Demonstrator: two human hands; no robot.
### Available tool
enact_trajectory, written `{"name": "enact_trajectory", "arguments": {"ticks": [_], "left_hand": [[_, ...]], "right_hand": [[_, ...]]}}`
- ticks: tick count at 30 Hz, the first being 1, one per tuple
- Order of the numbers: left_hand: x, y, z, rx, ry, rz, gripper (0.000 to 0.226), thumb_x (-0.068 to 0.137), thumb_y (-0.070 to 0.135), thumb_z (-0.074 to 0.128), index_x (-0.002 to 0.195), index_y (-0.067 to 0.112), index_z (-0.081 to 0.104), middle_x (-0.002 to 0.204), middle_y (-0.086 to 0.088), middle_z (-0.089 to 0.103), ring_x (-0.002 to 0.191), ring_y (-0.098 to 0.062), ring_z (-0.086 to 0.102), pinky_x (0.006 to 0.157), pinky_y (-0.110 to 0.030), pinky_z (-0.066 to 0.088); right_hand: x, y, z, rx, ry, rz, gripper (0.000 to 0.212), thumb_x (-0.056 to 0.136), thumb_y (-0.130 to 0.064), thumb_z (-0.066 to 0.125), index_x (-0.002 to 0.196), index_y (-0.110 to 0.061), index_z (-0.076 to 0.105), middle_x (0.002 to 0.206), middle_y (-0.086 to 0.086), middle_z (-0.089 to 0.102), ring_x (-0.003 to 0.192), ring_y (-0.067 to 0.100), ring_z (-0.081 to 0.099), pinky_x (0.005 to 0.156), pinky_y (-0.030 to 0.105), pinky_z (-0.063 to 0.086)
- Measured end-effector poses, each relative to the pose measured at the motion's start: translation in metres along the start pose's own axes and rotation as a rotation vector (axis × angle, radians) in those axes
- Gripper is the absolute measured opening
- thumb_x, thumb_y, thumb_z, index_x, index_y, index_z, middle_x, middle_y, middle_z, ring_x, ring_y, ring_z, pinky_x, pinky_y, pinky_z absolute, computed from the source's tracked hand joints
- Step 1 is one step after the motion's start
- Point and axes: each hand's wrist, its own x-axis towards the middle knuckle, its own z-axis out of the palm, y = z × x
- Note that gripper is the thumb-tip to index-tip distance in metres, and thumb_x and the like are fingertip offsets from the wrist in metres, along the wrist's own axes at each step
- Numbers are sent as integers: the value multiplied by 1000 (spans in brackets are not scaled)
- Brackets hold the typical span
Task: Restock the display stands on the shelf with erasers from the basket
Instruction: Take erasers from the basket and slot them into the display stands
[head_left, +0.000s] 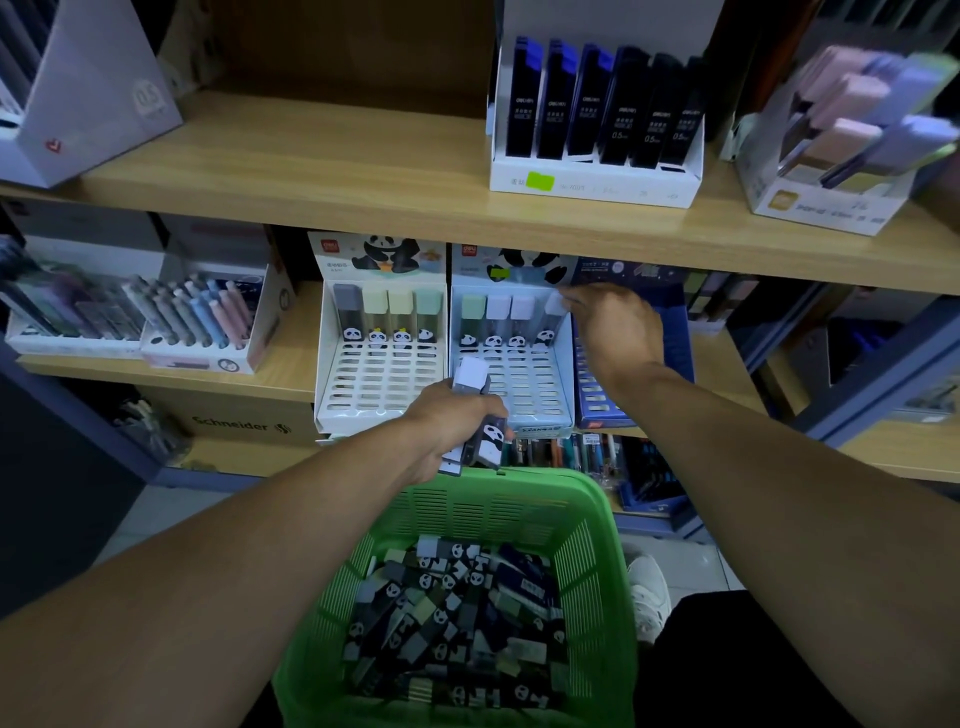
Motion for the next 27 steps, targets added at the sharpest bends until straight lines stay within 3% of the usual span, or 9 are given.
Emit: {"name": "enact_trajectory", "arguments": {"ticks": [3, 5, 9, 11, 14, 18, 21, 25, 27], "left_hand": [[0, 0, 1, 8, 2, 5, 29, 87, 14, 71, 113, 5, 63, 82, -9, 77, 66, -18, 68, 79, -43, 60], [1, 0, 1, 8, 7, 6, 29, 87, 15, 71, 113, 5, 64, 82, -8, 77, 64, -17, 67, 78, -40, 59], [1, -1, 1, 26, 23, 6, 31, 87, 17, 71, 115, 6, 63, 82, -5, 78, 75, -18, 68, 79, -36, 57], [0, 0, 2, 47, 32, 3, 31, 88, 17, 70, 115, 6, 64, 82, -3, 78, 75, -12, 67, 66, -26, 54], [-3, 2, 3, 21, 44, -1, 27, 90, 16, 69, 115, 6, 62, 79, -4, 77, 54, -3, 66, 45, -16, 47], [-4, 2, 4, 32, 62, 11, 26, 92, 18, 68, 114, 6, 63, 82, -3, 77, 63, -3, 64, 54, -21, 45], [-5, 3, 4, 8, 75, 6, 21, 92, 19, 68, 108, 6, 66, 86, -2, 78, 74, -2, 62, 58, -21, 39], [-8, 6, 1, -66, 106, 49, 8, 91, 17, 68, 88, 9, 68, 84, -4, 78, 82, -15, 66, 76, -31, 52], [-9, 8, -4, -126, 139, 72, 9, 91, 16, 68, 96, 9, 66, 81, -5, 78, 78, -18, 69, 81, -35, 57]], "right_hand": [[-1, -2, 0, 3, -39, -38, 38, 101, -8, 49, 132, -23, 62, 127, 10, 65, 110, 36, 62, 85, 44, 55], [0, -2, 0, -19, -48, -40, 37, 103, -12, 47, 135, -24, 60, 131, 10, 63, 113, 36, 61, 87, 43, 55], [1, -5, 2, 31, -91, 25, 35, 103, -15, 45, 134, -23, 61, 130, 12, 62, 111, 37, 61, 87, 43, 54], [3, -4, 4, 95, -97, 75, 40, 102, -10, 46, 135, -27, 61, 129, 11, 63, 108, 35, 62, 85, 42, 55], [4, -4, 7, 153, -143, 125, 35, 105, -21, 45, 134, -30, 62, 132, 8, 61, 112, 31, 60, 91, 41, 53], [5, -6, 11, 196, -157, 199, 33, 105, -36, 47, 130, -24, 65, 131, 5, 58, 113, 27, 58, 91, 37, 50], [5, -4, 12, 196, -131, 214, 32, 104, -34, 46, 129, -26, 66, 128, 3, 59, 110, 25, 60, 84, 33, 48], [-9, -9, 4, 133, 2, 30, 32, 105, -29, 45, 131, -31, 64, 125, 0, 59, 103, 25, 62, 80, 34, 50], [-11, -23, 3, 181, 3, -70, 30, 104, -31, 47, 126, -29, 67, 119, -3, 60, 99, 21, 62, 79, 34, 51]]}}
